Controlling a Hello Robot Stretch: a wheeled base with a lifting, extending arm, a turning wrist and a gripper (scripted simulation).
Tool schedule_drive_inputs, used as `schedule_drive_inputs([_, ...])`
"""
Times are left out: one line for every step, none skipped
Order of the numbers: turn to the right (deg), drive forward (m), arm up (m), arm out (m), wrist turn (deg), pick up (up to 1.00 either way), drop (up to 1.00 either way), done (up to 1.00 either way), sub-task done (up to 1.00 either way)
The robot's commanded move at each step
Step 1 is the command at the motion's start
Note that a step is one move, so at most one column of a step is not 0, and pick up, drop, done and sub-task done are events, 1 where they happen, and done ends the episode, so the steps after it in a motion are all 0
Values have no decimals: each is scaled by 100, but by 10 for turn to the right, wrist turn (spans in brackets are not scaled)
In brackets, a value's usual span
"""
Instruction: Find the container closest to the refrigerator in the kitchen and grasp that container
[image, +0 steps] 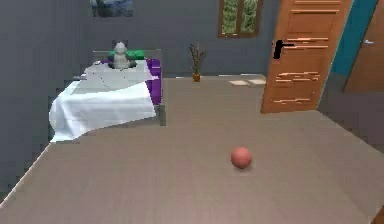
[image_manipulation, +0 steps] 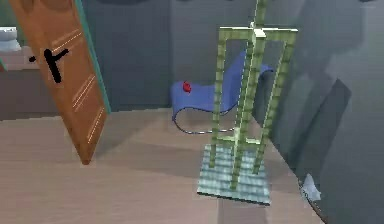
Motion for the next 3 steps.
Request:
schedule_drive_inputs([0,100,0,0,0,0,0,0,0])
schedule_drive_inputs([-30,0,0,0,0,0,0,0,0])
schedule_drive_inputs([-180,0,0,0,0,0,0,0,0])
